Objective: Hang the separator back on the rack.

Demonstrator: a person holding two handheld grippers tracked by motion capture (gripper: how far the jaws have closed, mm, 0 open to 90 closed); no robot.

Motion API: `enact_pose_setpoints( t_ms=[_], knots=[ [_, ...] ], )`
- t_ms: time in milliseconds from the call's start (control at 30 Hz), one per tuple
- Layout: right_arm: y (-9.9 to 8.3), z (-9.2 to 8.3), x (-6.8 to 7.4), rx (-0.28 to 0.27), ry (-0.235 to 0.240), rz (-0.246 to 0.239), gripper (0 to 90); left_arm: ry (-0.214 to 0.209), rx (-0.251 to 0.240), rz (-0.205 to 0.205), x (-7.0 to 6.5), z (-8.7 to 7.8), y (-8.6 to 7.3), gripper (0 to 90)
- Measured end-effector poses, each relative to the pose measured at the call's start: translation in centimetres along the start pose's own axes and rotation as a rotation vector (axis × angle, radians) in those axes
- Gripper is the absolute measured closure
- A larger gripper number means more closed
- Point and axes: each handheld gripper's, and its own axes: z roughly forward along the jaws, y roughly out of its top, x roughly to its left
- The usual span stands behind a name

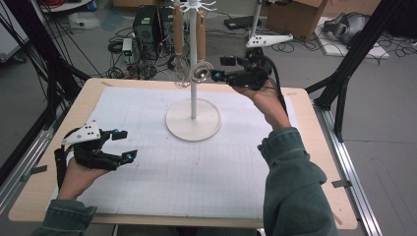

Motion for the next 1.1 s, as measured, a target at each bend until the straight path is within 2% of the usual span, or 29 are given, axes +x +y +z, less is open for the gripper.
enact_pose_setpoints(
  t_ms=[367,767,1100],
  knots=[
    [-3.8,-1.9,1.5,0.008,-0.017,0.017,23.0,0.009,0.01,-0.006,-0.1,0.4,-0.2,17.2],
    [-7.9,-4.3,2.3,-0.001,-0.054,0.053,21.1,0.009,0.017,-0.008,-0.1,0.8,-0.4,15.8],
    [-10.6,-5.2,2.8,0.01,-0.077,0.085,20.5,0.009,0.021,-0.006,0.0,1.0,-0.5,15.6]
  ],
)
